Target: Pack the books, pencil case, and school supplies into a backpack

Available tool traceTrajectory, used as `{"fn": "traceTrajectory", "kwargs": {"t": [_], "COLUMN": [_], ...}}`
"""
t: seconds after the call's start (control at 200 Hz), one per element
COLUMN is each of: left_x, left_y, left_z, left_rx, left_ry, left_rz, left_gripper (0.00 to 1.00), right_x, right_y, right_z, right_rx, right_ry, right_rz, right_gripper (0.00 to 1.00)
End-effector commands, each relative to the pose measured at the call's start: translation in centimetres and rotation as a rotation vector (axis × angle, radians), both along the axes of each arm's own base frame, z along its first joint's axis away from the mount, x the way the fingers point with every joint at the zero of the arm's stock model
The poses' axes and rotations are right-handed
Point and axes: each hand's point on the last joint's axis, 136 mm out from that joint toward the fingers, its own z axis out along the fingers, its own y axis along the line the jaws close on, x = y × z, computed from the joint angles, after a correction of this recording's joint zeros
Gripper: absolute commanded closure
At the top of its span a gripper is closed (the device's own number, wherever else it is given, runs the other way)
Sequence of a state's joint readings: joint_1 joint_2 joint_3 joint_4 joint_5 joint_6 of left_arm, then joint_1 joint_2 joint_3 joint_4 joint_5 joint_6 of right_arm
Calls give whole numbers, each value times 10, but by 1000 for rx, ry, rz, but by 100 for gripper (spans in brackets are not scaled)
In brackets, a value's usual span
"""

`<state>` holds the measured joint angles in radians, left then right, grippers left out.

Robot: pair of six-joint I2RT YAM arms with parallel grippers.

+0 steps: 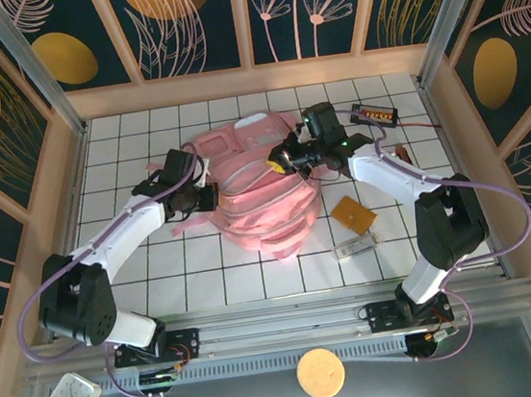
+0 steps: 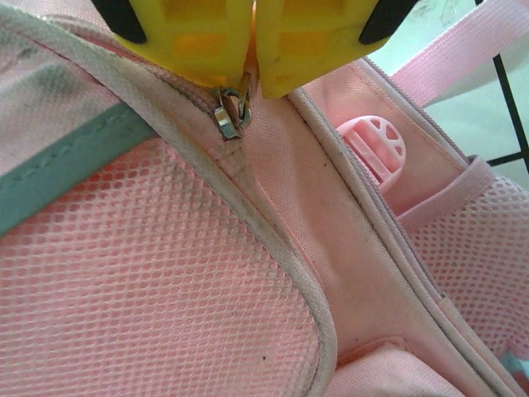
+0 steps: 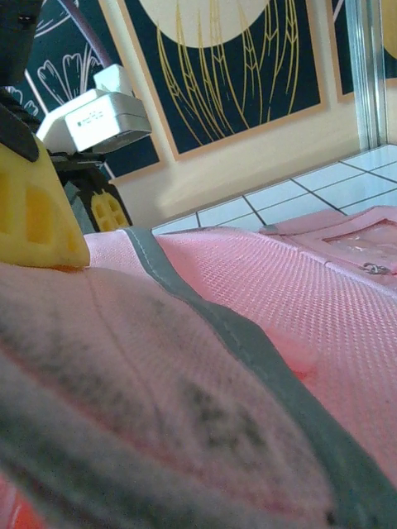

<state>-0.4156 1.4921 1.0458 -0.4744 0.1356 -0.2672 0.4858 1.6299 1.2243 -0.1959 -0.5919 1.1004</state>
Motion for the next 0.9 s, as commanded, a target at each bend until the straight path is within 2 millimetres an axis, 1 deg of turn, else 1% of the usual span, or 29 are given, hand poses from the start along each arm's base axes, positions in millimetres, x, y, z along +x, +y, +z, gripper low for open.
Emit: {"fn": "traceTrajectory", "kwargs": {"t": [0.0, 0.05, 0.125, 0.16, 0.2, 0.235, 0.285, 0.31, 0.365, 0.395, 0.41, 0.445, 0.49, 0.55, 0.59, 0.631, 0.676, 0.731, 0.826, 0.896], "left_x": [13, 18, 21, 21, 21, 22, 22, 21, 21, 20, 20, 17, 12, 3, -4, -11, -17, -18, -16, -12], "left_y": [57, 66, 82, 88, 91, 90, 85, 82, 75, 73, 71, 65, 56, 38, 21, 4, -15, -27, -35, -36], "left_z": [-23, -25, -30, -31, -30, -24, -11, -4, 20, 35, 44, 62, 89, 117, 131, 139, 139, 134, 125, 123], "left_rx": [212, 241, 271, 273, 265, 255, 224, 205, 156, 127, 110, 64, -6, -75, -86, -74, -55, -27, 6, 21], "left_ry": [30, 28, 34, 38, 37, 24, -6, -22, -86, -131, -157, -215, -297, -398, -458, -500, -512, -499, -503, -517], "left_rz": [144, 175, 222, 237, 238, 230, 211, 197, 168, 157, 150, 126, 91, 8, -64, -133, -198, -229, -240, -240], "left_gripper": [100, 95, 94, 91, 84, 70, 47, 39, 29, 25, 20, 15, 11, 4, 1, 1, 1, 1, 1, 1], "right_x": [8, 8, 8, 8, 9, 10, 11, 12, 13, 14, 14, 15, 16, 17, 18, 19, 19, 19, 18, 21], "right_y": [-21, -20, -18, -17, -16, -15, -13, -11, -5, -1, 1, 6, 13, 22, 28, 33, 40, 48, 60, 62], "right_z": [40, 40, 42, 43, 44, 46, 48, 49, 52, 53, 54, 57, 62, 67, 70, 73, 77, 81, 85, 86], "right_rx": [20, 25, 32, 36, 40, 46, 56, 63, 81, 90, 94, 107, 122, 135, 143, 153, 168, 181, 191, 194], "right_ry": [-129, -128, -130, -132, -134, -137, -140, -142, -147, -147, -147, -154, -163, -171, -175, -178, -179, -180, -182, -181], "right_rz": [-32, -23, -16, -15, -12, -9, -4, 1, 20, 35, 42, 58, 72, 89, 98, 104, 114, 128, 152, 158], "right_gripper": [100, 100, 100, 100, 100, 100, 100, 100, 100, 100, 100, 100, 100, 100, 100, 100, 100, 100, 100, 100]}}
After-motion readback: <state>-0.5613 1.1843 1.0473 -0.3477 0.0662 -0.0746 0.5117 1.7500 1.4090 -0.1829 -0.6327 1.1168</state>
